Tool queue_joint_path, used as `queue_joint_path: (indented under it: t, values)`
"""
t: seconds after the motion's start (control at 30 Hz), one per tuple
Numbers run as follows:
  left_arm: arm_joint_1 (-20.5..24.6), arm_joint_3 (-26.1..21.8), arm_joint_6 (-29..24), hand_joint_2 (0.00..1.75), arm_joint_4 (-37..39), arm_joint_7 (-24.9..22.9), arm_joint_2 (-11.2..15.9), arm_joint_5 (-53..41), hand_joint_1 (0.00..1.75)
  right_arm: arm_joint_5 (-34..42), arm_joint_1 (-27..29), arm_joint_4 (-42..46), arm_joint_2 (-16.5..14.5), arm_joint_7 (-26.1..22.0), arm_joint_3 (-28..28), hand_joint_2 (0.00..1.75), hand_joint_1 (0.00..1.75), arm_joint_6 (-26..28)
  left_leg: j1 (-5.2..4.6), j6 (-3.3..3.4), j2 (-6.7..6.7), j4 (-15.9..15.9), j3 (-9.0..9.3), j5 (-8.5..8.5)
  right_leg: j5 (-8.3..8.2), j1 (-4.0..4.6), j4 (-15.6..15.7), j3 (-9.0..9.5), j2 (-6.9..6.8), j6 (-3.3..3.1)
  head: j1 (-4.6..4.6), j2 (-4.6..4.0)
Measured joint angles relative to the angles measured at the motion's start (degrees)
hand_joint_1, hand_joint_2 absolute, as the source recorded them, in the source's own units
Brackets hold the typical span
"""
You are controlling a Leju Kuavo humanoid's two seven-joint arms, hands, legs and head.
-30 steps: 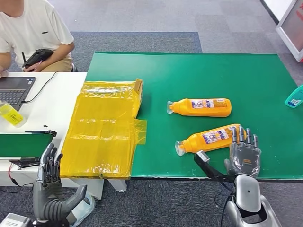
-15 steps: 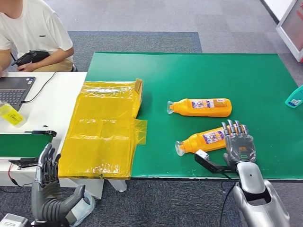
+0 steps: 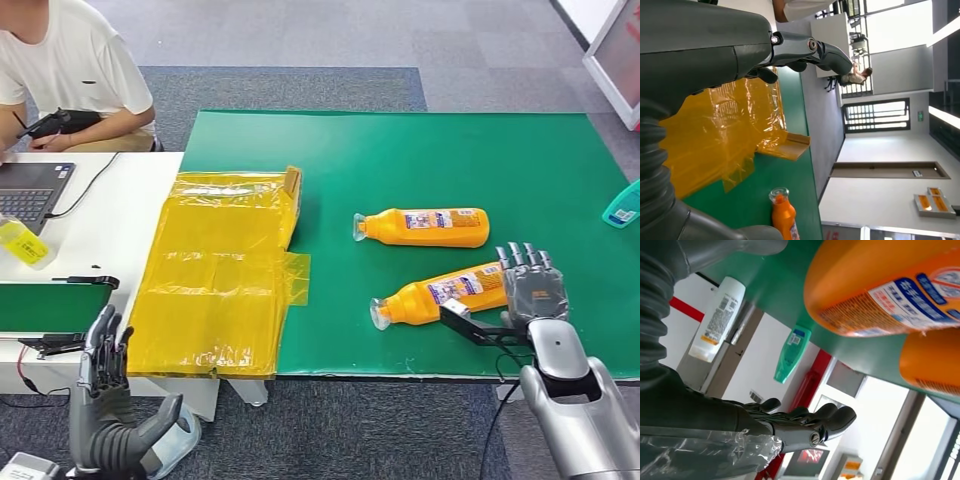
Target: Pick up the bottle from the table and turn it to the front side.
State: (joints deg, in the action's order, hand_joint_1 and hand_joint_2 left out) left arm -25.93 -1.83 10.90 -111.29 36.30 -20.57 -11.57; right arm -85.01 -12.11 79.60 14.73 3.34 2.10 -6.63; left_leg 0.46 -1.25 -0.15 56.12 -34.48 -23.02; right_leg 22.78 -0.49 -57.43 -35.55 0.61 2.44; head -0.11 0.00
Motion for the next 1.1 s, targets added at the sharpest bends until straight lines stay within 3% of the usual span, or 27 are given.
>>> queue_joint_path:
  t: [0.43,1.1]
  values:
    - [0.3,0.1,0.4,1.75,0.3,-0.3,0.0,-0.2,0.0,-1.0,-2.5,-6.5,0.8,-0.4,-0.9,1.75,0.0,-0.9,0.0,0.0,0.0,0.0,-0.02,0.0,0.0,0.0,0.0,0.0,0.0,0.0,0.01,0.0]
    - [1.3,3.3,0.9,1.75,2.0,-2.1,0.3,-1.2,0.0,-3.6,-11.0,-22.5,-3.4,2.2,8.6,1.75,0.0,3.1,0.0,0.0,0.01,0.0,0.04,0.02,-0.02,0.01,0.0,0.03,0.02,-0.01,0.01,0.0]
